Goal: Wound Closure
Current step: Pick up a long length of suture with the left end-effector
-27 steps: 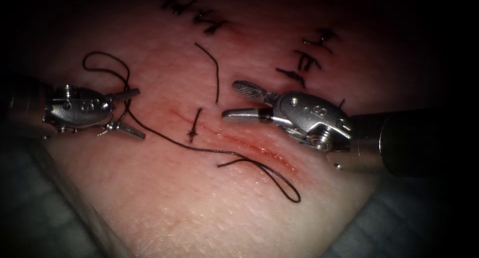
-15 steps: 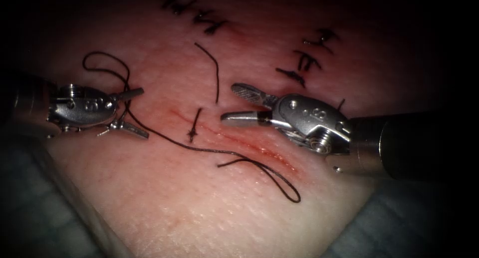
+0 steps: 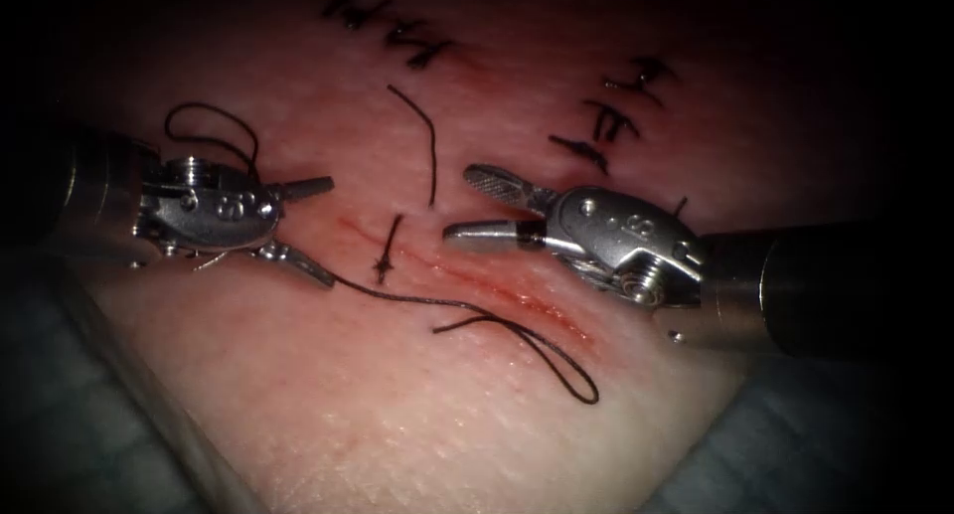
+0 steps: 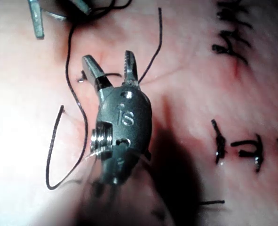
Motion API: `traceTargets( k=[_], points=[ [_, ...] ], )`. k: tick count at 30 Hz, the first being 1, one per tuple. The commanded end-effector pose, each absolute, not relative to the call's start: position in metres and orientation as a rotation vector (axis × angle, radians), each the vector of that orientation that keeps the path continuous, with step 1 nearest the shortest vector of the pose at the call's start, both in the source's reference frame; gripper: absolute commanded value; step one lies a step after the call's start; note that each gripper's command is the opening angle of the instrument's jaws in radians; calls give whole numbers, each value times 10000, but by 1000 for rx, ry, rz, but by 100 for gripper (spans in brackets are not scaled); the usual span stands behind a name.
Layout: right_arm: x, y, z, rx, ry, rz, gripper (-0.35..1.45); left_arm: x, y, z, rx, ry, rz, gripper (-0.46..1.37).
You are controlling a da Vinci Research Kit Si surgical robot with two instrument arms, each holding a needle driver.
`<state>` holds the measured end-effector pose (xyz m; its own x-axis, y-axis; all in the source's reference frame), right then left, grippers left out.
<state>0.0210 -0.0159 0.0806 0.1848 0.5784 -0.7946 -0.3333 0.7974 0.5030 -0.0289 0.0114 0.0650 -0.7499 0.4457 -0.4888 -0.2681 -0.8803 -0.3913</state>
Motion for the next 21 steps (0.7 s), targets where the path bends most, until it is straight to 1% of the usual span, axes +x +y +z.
traceTargets(
  k=[1, 6, 8, 10, 19, 21],
  points=[
    [209, -159, 805, 237, 1227, 650, 60, -292, 113, 651, -822, -442, 2613, 62],
    [207, -159, 805, 238, 1228, 649, 60, -298, 107, 655, -756, -537, 2660, 65],
    [207, -159, 805, 238, 1228, 649, 61, -300, 104, 659, -744, -567, 2671, 63],
    [207, -159, 806, 238, 1228, 649, 60, -301, 101, 663, -735, -596, 2664, 68],
    [207, -161, 804, 239, 1229, 647, 61, -299, 88, 690, -653, -651, 2717, 69],
    [207, -161, 804, 239, 1229, 647, 61, -300, 85, 696, -646, -668, 2717, 67]
  ],
)
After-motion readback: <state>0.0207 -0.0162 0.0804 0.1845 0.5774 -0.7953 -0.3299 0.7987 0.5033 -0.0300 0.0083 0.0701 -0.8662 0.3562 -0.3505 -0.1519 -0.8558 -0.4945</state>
